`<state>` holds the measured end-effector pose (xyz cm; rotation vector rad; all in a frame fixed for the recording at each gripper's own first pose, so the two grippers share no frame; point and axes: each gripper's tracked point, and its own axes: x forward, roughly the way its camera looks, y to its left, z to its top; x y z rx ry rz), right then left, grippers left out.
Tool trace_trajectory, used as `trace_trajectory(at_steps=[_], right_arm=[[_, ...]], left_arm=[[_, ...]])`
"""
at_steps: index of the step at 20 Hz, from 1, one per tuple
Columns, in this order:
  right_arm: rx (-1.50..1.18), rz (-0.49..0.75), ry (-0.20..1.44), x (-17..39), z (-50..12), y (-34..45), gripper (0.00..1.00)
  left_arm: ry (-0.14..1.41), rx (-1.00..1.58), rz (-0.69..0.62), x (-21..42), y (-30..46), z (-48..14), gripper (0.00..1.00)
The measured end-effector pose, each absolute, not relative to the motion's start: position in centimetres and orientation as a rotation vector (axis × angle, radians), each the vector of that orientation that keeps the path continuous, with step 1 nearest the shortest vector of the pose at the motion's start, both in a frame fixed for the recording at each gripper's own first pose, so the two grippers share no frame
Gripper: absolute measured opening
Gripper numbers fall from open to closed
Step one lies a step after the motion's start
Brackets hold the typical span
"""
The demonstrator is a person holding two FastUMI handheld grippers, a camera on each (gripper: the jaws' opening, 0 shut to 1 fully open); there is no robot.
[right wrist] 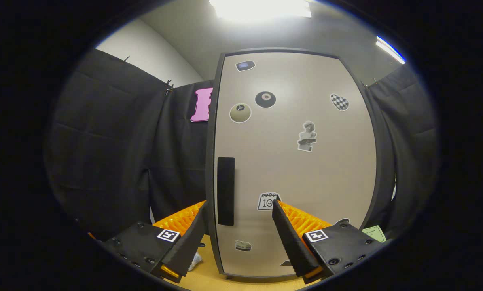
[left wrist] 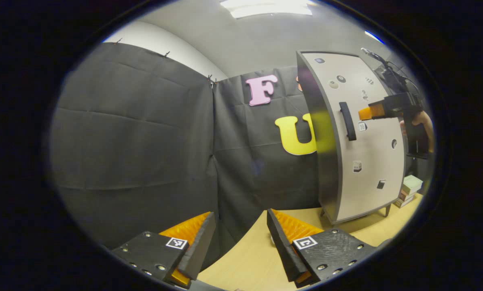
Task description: Open the cabinet door with the right hand, grasp the bottle in the cabinet with the left hand and place it on the coaster, then close the cabinet door with the right hand.
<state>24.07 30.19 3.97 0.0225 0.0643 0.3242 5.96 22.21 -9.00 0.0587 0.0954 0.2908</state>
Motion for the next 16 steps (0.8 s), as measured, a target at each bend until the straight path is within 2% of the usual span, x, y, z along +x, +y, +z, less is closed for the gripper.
trace_trajectory(at_steps=[10, 11, 12, 15, 16], right_arm=[[0.018, 0.315, 0.177, 29.2, 2.5, 34.8, 0.94], [0.034, 0.322, 0.197, 29.5, 2.2, 35.0, 0.87], [0.049, 0.327, 0.219, 29.8, 1.9, 35.4, 0.86], [0.061, 0.269, 0.238, 30.8, 1.5, 34.5, 0.60], [0.062, 0.272, 0.240, 30.7, 1.5, 34.6, 0.39]], left_arm=[[0.146, 0.029, 0.315, 6.3, 26.0, -11.8, 0.79], [0.148, 0.029, 0.318, 6.2, 26.3, -11.8, 0.80], [0.149, 0.029, 0.323, 6.0, 26.6, -11.9, 0.80], [0.152, 0.015, 0.333, 5.6, 26.8, -12.1, 0.77], [0.154, 0.010, 0.337, 5.3, 26.8, -12.1, 0.77]])
